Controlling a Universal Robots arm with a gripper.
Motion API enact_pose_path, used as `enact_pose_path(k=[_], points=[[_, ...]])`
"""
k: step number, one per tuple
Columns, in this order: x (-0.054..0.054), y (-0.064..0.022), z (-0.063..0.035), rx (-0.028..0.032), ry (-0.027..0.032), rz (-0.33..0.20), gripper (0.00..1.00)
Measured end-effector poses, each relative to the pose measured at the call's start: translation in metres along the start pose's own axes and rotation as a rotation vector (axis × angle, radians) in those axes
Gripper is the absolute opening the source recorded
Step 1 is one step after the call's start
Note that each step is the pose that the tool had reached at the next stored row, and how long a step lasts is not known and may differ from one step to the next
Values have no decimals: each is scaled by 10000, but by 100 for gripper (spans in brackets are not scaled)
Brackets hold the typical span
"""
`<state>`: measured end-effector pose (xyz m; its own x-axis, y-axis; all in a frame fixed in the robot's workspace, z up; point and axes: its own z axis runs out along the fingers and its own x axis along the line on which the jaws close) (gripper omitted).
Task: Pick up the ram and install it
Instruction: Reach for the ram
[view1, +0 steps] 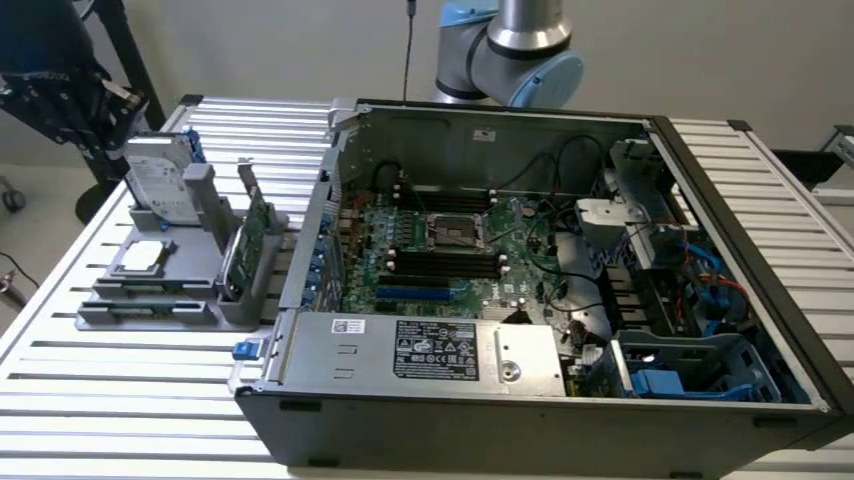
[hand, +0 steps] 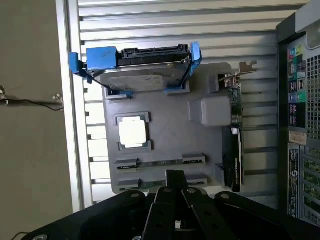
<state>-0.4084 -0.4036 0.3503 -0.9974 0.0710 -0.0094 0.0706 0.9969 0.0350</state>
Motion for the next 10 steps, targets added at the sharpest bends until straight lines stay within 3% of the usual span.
enact_pose_path(k=[3,10], points=[[11,-42,15,8,107,-2,11],[4,-256,13,8,116,-53,11]])
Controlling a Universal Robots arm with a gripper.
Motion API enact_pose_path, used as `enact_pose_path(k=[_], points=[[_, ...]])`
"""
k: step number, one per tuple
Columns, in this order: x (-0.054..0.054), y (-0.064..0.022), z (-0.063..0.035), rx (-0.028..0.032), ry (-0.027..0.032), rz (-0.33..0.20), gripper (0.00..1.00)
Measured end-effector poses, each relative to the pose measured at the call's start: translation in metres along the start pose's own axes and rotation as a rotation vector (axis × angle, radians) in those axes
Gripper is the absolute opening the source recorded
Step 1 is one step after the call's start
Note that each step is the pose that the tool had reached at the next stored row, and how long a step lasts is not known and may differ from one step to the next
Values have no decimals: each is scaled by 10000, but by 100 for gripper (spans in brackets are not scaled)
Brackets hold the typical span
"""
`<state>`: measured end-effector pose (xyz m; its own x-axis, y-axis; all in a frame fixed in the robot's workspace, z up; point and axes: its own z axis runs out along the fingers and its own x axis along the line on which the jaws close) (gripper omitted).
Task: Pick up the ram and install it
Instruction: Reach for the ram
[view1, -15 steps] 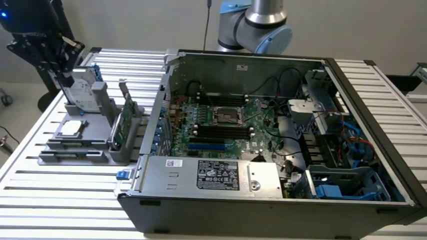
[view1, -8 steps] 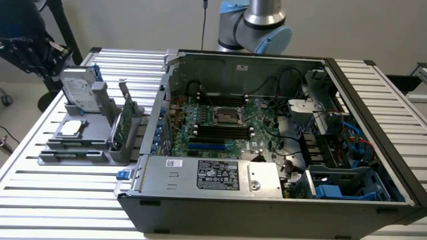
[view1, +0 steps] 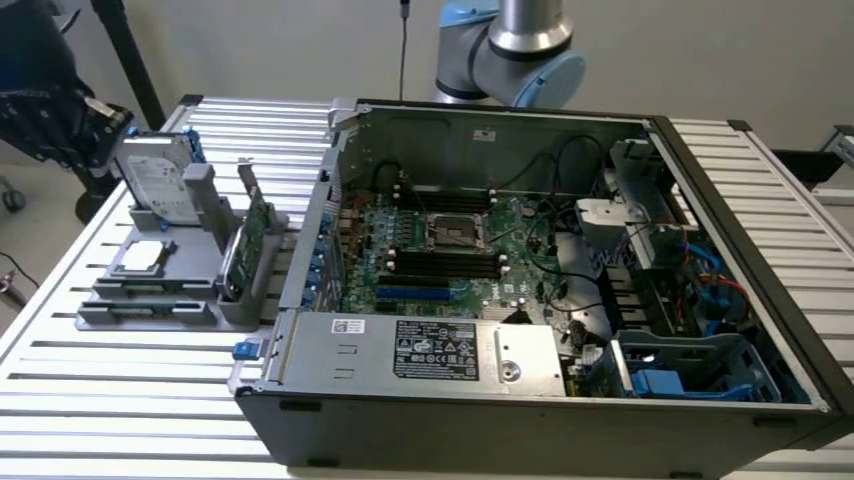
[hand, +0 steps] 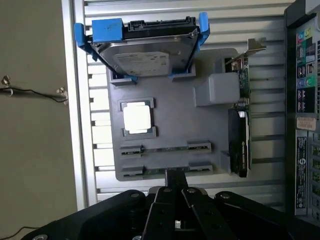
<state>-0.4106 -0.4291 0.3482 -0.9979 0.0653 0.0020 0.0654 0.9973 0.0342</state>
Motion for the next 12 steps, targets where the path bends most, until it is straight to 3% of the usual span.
enact_pose_path(k=[6,12], points=[[-12,-183,1,0,3,-70,11],[-20,-306,8,1,8,-221,11]])
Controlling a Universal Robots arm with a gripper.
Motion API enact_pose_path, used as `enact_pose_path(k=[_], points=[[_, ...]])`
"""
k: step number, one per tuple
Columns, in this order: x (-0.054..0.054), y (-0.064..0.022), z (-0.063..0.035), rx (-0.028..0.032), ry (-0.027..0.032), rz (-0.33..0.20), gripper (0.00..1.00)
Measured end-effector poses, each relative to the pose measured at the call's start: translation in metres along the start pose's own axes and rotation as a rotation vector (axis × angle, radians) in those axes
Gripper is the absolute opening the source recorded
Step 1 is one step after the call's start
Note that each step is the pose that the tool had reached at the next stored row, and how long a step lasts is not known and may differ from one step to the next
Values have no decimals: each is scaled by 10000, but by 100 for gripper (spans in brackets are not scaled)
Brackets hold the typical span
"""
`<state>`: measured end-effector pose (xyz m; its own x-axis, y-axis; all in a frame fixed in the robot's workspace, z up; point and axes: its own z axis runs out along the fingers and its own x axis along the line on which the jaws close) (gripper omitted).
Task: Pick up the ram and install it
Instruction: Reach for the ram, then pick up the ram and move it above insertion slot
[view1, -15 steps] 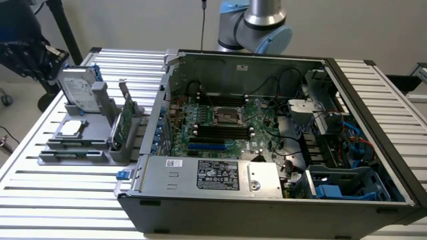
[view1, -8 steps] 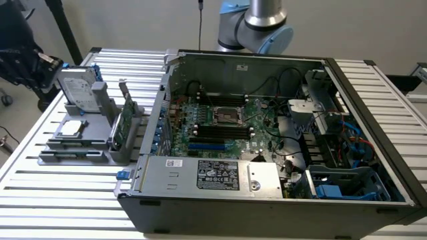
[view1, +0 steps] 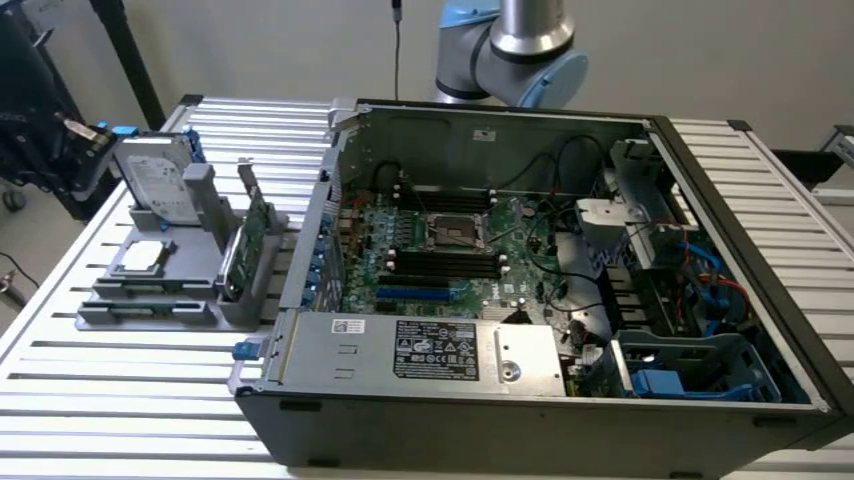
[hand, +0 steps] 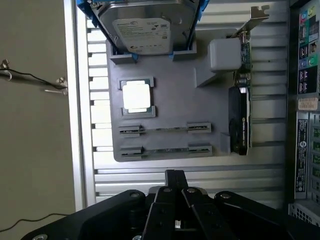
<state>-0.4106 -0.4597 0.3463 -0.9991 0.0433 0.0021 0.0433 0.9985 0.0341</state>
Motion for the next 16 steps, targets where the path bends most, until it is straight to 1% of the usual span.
enact_pose_path(k=[3,7,16], points=[[-1,-25,8,-1,3,-157,11],[-1,-33,19,9,19,-508,11],[-1,-34,21,8,17,-528,11]])
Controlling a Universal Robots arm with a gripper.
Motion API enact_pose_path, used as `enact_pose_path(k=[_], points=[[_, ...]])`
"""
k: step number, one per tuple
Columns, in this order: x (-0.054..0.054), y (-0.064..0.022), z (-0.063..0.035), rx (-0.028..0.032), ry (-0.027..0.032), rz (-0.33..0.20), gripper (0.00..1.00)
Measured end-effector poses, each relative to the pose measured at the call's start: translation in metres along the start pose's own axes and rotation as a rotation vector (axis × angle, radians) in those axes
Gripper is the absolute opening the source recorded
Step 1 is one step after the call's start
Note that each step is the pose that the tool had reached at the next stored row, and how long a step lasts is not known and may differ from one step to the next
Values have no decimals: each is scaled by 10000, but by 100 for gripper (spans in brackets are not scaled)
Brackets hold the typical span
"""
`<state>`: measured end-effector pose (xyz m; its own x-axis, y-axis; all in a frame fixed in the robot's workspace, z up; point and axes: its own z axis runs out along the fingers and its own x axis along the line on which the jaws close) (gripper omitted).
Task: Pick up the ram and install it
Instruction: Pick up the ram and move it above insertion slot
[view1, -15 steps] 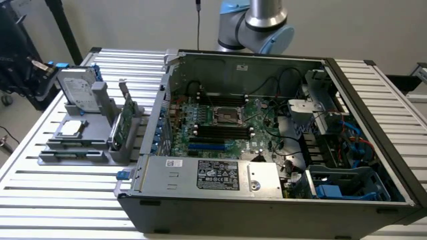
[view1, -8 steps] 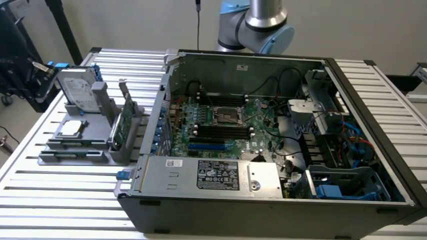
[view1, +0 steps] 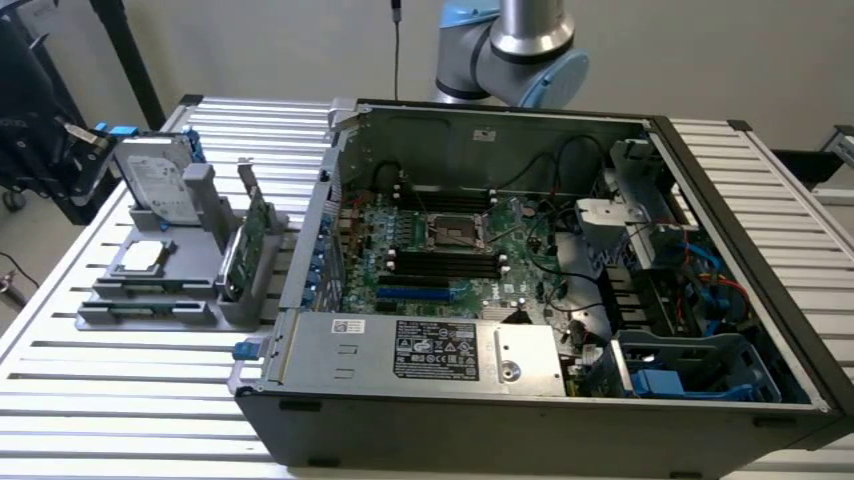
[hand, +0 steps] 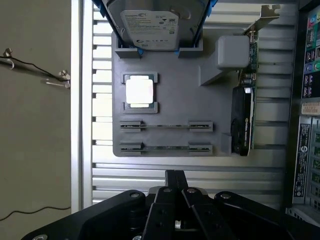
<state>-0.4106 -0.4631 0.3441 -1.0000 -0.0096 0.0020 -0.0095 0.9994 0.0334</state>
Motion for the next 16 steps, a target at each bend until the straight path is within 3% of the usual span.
enact_pose_path(k=[8,16], points=[[13,-12,32,1,-4,-101,11],[16,-14,121,-13,35,-1507,11]])
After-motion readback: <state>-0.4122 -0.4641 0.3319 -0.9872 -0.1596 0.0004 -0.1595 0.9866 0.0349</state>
